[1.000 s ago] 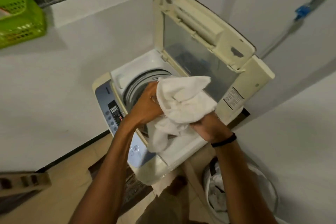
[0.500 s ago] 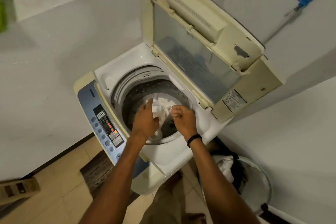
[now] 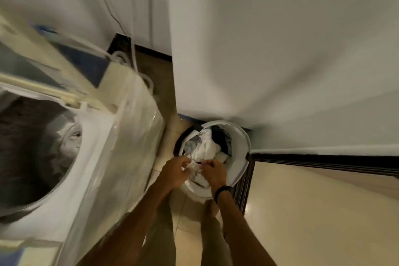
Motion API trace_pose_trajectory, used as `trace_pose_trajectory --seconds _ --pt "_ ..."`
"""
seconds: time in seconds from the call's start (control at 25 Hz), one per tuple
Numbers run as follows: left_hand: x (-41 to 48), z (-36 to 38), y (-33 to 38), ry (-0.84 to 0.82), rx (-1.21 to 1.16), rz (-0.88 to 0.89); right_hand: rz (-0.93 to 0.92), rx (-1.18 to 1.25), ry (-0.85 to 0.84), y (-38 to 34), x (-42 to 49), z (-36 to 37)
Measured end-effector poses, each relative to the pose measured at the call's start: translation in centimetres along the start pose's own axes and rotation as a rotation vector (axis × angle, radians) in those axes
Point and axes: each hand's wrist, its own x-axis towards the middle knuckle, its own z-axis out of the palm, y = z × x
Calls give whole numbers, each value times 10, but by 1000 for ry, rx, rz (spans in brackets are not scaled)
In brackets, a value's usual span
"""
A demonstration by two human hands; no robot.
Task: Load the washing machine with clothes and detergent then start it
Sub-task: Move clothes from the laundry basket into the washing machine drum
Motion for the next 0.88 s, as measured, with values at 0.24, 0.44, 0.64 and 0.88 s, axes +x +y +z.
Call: trace_pose_trajectory --seconds 0.24,0.44,0.64,0.88 --pt "172 130 -71 0 -342 -286 190 -302 -154 147 202 8" --pt "261 202 -130 112 -590 -454 261 -310 -141 204 317 43" --pt "275 221 -153 129 -674 -525 258 4 16 220 367 82" --pt "237 204 -121 150 -789 -578 -24 243 190 198 279 57"
